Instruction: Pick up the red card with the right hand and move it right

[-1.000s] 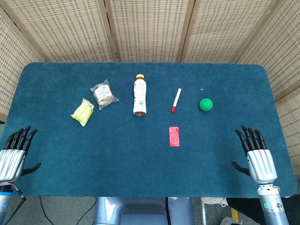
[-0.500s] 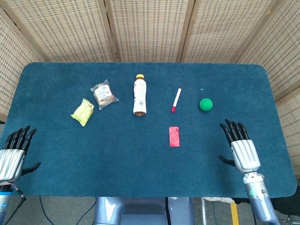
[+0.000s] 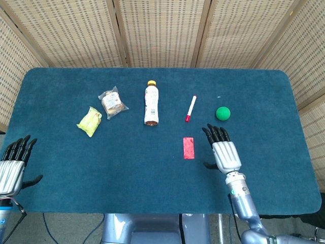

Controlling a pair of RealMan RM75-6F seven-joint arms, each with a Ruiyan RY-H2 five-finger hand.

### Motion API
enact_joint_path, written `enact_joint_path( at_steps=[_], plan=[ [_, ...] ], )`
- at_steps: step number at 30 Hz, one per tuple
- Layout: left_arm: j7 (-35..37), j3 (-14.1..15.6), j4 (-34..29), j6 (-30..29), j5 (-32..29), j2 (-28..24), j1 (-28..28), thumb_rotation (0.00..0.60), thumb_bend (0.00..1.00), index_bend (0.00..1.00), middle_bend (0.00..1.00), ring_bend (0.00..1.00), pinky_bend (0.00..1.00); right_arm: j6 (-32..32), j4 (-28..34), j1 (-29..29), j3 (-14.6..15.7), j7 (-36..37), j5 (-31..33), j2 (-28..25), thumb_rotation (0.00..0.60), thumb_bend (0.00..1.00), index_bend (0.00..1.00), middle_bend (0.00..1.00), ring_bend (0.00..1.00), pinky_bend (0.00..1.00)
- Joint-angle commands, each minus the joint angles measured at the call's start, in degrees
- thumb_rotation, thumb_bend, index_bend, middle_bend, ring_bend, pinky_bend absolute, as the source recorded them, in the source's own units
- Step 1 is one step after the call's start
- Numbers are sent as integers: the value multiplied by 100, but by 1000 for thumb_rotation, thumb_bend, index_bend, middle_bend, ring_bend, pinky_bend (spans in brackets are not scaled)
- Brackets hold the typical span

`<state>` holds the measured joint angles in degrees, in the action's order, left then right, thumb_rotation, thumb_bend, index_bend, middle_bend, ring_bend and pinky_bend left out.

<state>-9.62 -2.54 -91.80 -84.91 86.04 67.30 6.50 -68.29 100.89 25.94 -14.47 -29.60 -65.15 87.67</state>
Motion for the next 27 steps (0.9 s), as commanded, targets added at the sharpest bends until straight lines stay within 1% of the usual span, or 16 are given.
enact_joint_path(
  at_steps=[1, 8, 10, 12, 14, 27],
  plan=[
    [10, -2, 7, 15, -11, -2, 6, 600, 79, 0, 0, 0, 67, 66, -217, 185, -28, -191, 243, 306, 600, 200, 0, 0, 0, 0],
    [45, 3, 13, 53, -25, -3, 20, 600, 78, 0, 0, 0, 67, 109, -616, 423, -75, -265, 525, 804, 600, 205, 0, 0, 0, 0],
    [64, 0, 13, 47, -23, -10, 20, 600, 78, 0, 0, 0, 67, 102, -759, 489, -85, -262, 559, 946, 600, 236, 0, 0, 0, 0],
    [100, -10, 14, 41, -36, -20, 17, 600, 78, 0, 0, 0, 67, 121, -932, 557, -80, -233, 578, 1102, 600, 298, 0, 0, 0, 0],
    [125, -17, 20, 47, -50, -29, 19, 600, 78, 0, 0, 0, 67, 114, -1071, 593, -60, -198, 569, 1205, 600, 326, 0, 0, 0, 0],
    [133, -37, 74, 128, -141, -6, 49, 600, 78, 0, 0, 0, 66, 357, -1856, 760, 10, 73, 742, 1592, 600, 328, 0, 0, 0, 0]
  ],
)
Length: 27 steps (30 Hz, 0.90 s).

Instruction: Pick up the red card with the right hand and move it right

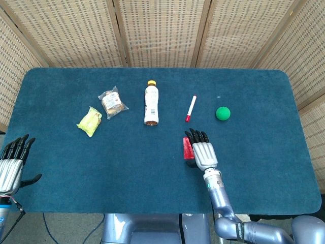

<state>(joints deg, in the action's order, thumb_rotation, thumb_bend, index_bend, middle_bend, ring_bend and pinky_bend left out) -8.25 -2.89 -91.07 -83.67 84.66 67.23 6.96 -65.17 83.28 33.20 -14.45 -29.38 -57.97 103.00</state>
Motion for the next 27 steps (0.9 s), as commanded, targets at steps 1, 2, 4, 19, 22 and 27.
enact_joint_path(
  at_steps=[1, 2, 4, 19, 22, 27],
  plan=[
    [-7, 1, 0, 7, -3, 2, 4, 600, 78, 0, 0, 0, 66, 71, -152, 49, 6, 87, 31, 87, 600, 328, 0, 0, 0, 0],
    [-8, 4, -2, 10, -3, 1, 4, 600, 78, 0, 0, 0, 66, 92, -194, 59, 6, 116, 37, 107, 600, 328, 0, 0, 0, 0],
    [-6, 6, -1, 6, 1, 3, 4, 600, 78, 0, 0, 0, 67, 132, -270, 80, 10, 153, 49, 141, 600, 328, 0, 0, 0, 0],
    [-25, 9, 34, 24, -24, 27, 12, 600, 79, 0, 0, 0, 67, 382, -845, 208, 14, 293, 195, 347, 600, 329, 0, 0, 0, 0],
    [-36, 6, 35, 25, -28, 31, 16, 600, 79, 0, 0, 0, 66, 431, -959, 240, 0, 314, 222, 389, 600, 330, 0, 0, 0, 0],
    [-47, 15, 46, 38, -25, 46, 21, 600, 79, 0, 0, 0, 66, 462, -1194, 314, -35, 336, 196, 478, 600, 371, 14, 0, 0, 0]
  ],
)
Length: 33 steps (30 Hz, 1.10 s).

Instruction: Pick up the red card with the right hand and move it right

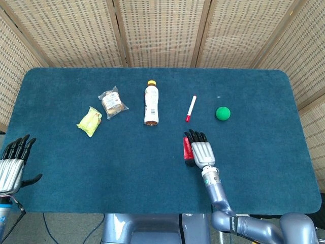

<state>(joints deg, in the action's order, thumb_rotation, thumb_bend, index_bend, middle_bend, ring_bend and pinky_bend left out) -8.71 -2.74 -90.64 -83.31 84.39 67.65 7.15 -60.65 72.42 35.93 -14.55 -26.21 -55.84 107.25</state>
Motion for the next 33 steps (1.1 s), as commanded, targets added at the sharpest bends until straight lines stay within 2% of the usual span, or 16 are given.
enact_joint_path(
  at_steps=[1, 11, 20, 24, 27, 33],
  plan=[
    [-3, 1, 7, 1, 4, 6, 3, 600, 79, 0, 0, 0, 66, 4, -177, 59, -35, 26, -35, 79, 600, 393, 20, 0, 0, 0],
    [-17, 11, 24, -2, 25, 28, 10, 600, 79, 0, 0, 0, 66, -139, -521, 116, -72, 190, -276, 205, 600, 664, 57, 0, 0, 0],
    [-21, 34, 1, -41, 74, 21, -4, 600, 80, 0, 0, 0, 66, -567, -140, -53, 5, 266, -633, 8, 600, 724, 68, 0, 0, 0],
    [-21, 43, -10, -50, 93, 15, -7, 600, 82, 0, 0, 0, 66, -643, 41, -126, 30, 287, -695, -95, 600, 711, 68, 0, 0, 0],
    [-18, 43, -13, -50, 91, 13, -9, 600, 83, 0, 0, 0, 66, -684, 180, -178, 67, 282, -730, -165, 600, 652, 69, 0, 0, 0],
    [-24, 53, -22, -49, 115, 12, -4, 600, 83, 0, 0, 0, 66, -713, 544, -318, 192, 214, -736, -347, 600, 406, 37, 0, 0, 0]
  ],
)
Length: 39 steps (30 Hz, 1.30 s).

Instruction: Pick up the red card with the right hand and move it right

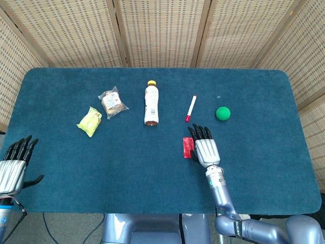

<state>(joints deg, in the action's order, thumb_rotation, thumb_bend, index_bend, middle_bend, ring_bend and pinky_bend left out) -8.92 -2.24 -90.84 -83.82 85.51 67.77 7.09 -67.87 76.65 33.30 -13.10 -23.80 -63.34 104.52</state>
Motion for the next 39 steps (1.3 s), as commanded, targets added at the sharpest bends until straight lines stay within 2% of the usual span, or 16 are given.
enact_joint_path(
  at_steps=[1, 9, 27, 39],
  plan=[
    [-8, 7, -6, 5, 9, -1, 2, 600, 83, 0, 0, 0, 66, 20, 173, -68, 54, -27, 31, -95, 600, 393, 35, 0, 0, 0],
    [6, 19, -25, -10, 32, -12, -7, 600, 84, 0, 0, 0, 66, 186, 228, -60, 74, -27, 121, -77, 600, 333, 31, 0, 0, 0],
    [12, 5, 15, 41, -14, 6, 15, 600, 84, 0, 0, 0, 66, 547, -471, 173, -109, 62, 317, 266, 600, 329, 31, 0, 0, 0],
    [26, 10, 0, 29, -9, -15, 8, 600, 89, 0, 0, 0, 66, 697, -623, 224, -103, -23, 450, 348, 600, 328, 33, 0, 0, 0]
  ],
)
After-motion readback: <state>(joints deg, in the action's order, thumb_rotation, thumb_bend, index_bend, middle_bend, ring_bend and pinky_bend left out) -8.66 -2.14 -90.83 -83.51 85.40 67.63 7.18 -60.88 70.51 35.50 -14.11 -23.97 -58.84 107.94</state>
